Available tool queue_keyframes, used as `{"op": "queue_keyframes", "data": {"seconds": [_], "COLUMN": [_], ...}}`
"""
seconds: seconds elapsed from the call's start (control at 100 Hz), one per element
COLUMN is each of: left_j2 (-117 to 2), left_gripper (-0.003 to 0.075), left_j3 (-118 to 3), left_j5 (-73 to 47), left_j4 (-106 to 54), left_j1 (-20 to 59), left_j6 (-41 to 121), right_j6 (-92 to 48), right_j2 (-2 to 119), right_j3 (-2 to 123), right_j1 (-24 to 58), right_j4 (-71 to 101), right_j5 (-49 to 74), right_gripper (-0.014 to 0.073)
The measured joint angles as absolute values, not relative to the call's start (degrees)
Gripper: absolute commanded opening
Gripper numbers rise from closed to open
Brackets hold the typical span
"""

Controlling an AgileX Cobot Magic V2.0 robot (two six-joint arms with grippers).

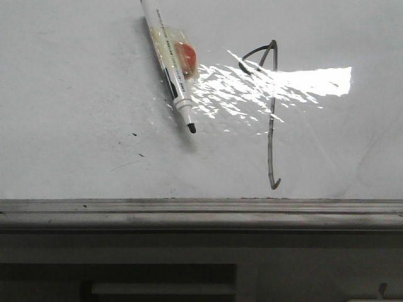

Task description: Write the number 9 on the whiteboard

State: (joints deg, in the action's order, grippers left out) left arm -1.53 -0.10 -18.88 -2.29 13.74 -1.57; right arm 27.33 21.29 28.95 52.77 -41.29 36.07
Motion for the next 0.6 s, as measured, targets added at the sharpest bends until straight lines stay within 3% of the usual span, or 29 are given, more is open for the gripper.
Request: {"op": "queue_keyframes", "data": {"seconds": [0.19, 0.34, 0.6], "left_j2": [-1.5, -1.5, -1.5], "left_gripper": [-0.0020, -0.0020, -0.0020], "left_j3": [-0.1, -0.1, -0.1], "left_j5": [-18.9, -18.9, -18.9], "left_j4": [-2.3, -2.3, -2.4], "left_j1": [13.7, 13.7, 13.7], "left_j6": [-1.6, -1.6, -1.6], "right_j6": [20.6, 19.1, 17.7], "right_j2": [21.3, 20.0, 7.3], "right_j3": [16.7, 4.9, -0.7], "right_j1": [28.5, 15.8, 8.1], "right_j4": [-27.3, -23.7, -18.5], "right_j5": [15.4, 0.9, 6.5], "right_gripper": [-0.0050, -0.0050, -0.0050]}}
